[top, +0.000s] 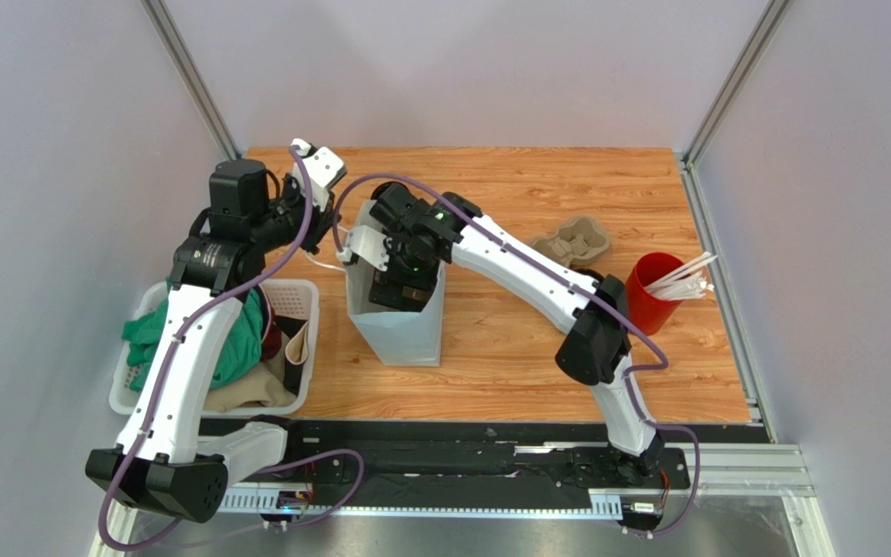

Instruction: Pack the takeout coffee

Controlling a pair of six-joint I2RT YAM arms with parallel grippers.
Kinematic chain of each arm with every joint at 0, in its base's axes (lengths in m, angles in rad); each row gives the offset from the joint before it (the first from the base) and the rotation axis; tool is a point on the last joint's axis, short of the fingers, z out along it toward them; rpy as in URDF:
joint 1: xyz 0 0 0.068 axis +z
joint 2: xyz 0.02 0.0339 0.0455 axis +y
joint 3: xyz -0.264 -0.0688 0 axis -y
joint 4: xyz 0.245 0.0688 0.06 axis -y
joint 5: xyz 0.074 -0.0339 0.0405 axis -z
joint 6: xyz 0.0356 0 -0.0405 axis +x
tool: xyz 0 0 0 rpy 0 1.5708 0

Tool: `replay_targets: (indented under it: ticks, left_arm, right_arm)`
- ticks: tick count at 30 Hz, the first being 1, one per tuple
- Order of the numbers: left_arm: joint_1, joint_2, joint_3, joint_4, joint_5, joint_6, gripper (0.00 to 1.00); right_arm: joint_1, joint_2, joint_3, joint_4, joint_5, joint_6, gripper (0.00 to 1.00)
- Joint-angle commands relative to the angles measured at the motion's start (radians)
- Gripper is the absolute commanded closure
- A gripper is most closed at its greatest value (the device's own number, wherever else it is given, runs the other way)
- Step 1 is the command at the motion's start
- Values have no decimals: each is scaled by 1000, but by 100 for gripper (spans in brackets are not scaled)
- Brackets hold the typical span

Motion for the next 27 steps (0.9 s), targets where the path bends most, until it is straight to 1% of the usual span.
replay_targets:
  ticks: [1,3,4,6,9,11,14,17,18,21,26,27]
  left_arm:
    - [4,6,37,37,28,-15,88]
    - [4,8,37,39,33,-16,84]
    - [4,9,39,37,31,-16,79]
    - [4,11,42,34,33,-16,72]
    - [3,15,50,32,39,-18,71]
    - [3,20,54,32,45,-23,71]
    - [3,23,62,32,54,-30,69]
    - [3,29,79,31,64,-41,60]
    - [3,31,89,29,65,-44,54]
    - [3,32,115,14,87,-47,44]
    - [-22,41,146,-32,154,-38,34]
    - [-32,44,157,-43,160,-33,30]
  right_arm:
    - [-3,-146,65,98,-21,2,1]
    - [-3,-165,71,112,-21,-1,1]
    - [-2,-176,83,118,-15,-3,1]
    - [-3,-209,95,127,-4,-12,1]
    - [-6,-269,77,193,16,-7,1]
    - [-8,-295,21,216,16,-4,1]
    - [-6,-298,-6,224,19,2,1]
    - [-8,-314,3,234,25,3,1]
    - [-12,-329,8,248,36,0,1]
    - [-19,-352,48,253,60,-9,1]
    - [-35,-430,101,251,123,-32,1]
    - [-52,-441,114,230,123,-32,1]
